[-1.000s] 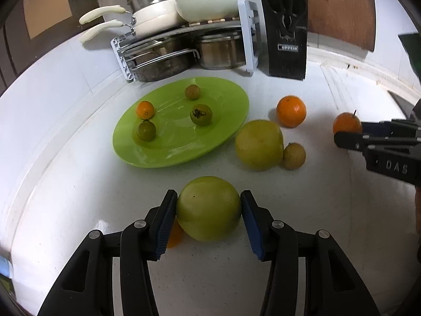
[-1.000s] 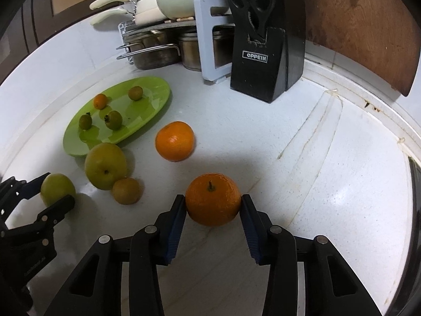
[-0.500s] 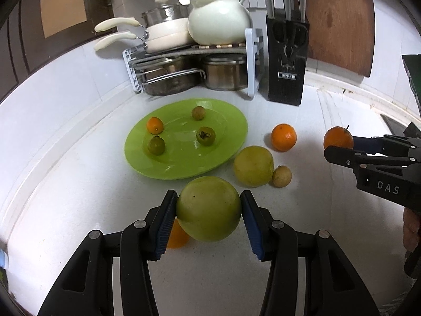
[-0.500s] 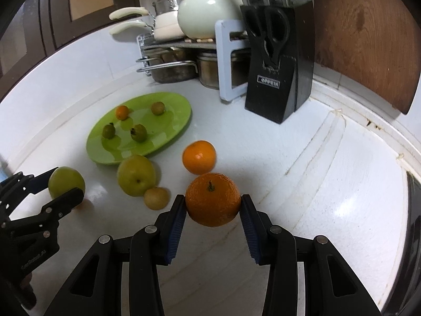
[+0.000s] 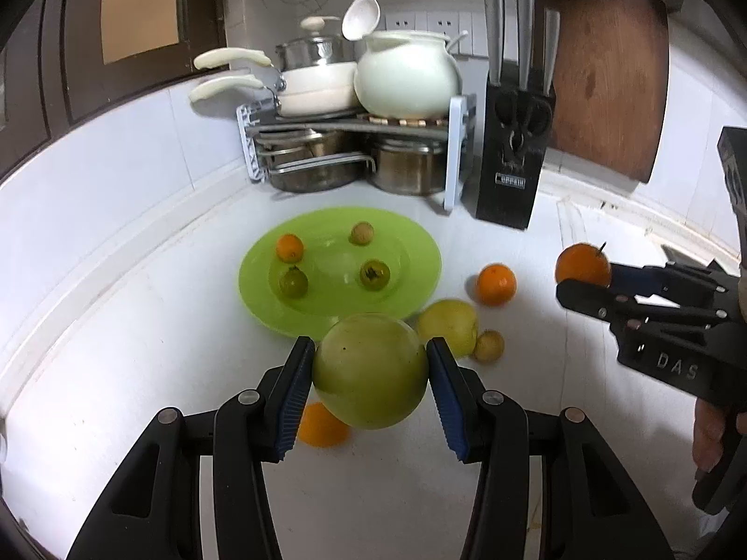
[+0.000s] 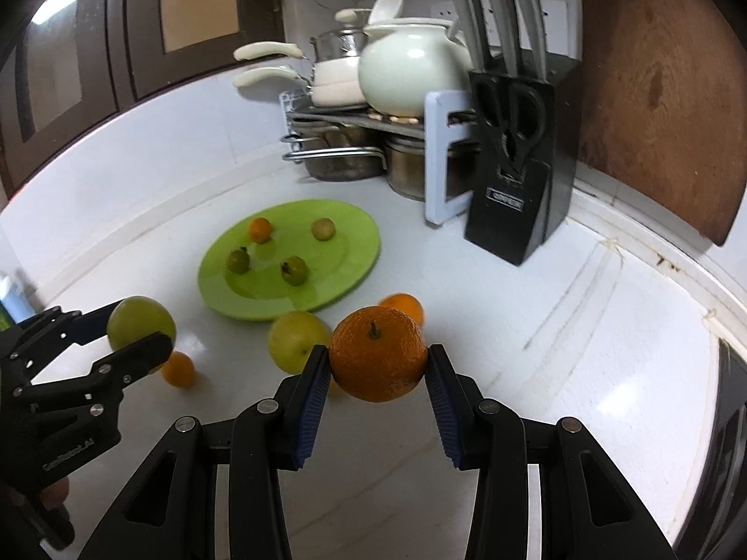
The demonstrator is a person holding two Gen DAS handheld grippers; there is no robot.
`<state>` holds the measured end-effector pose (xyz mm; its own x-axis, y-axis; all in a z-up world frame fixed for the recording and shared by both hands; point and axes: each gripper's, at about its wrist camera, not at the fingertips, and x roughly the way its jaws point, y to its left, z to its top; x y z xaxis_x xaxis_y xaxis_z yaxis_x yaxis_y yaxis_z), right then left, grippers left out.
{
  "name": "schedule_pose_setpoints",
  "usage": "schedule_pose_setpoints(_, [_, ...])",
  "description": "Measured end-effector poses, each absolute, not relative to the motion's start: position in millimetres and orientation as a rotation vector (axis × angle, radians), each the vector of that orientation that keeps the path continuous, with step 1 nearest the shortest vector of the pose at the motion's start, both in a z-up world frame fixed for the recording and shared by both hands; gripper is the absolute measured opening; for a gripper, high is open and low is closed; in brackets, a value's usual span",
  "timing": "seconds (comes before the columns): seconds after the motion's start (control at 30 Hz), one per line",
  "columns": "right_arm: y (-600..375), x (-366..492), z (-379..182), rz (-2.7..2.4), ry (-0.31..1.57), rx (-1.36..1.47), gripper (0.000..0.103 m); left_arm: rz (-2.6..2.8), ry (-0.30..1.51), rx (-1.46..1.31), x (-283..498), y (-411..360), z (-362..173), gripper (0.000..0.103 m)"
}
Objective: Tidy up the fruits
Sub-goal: 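Carry both held fruits over the green plate and open both tools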
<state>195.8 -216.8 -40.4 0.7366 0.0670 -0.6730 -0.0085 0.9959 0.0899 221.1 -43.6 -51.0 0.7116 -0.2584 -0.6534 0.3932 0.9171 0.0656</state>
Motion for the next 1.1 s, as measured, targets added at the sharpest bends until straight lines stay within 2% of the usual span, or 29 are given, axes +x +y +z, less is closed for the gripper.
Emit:
schedule_pose_setpoints(0.67, [-185.4, 255.8, -3.5, 0.132, 0.689, 0.037, 0.043, -0.415, 0.640, 0.190, 277.1, -27.5, -12.3, 0.049])
schedule_pose_setpoints(1.1, [-176.5, 317.4, -9.2, 0.186, 0.759, 0.014, 0.043, -0.424, 0.734, 0.158, 340.7, -25.9, -17.3, 0.049])
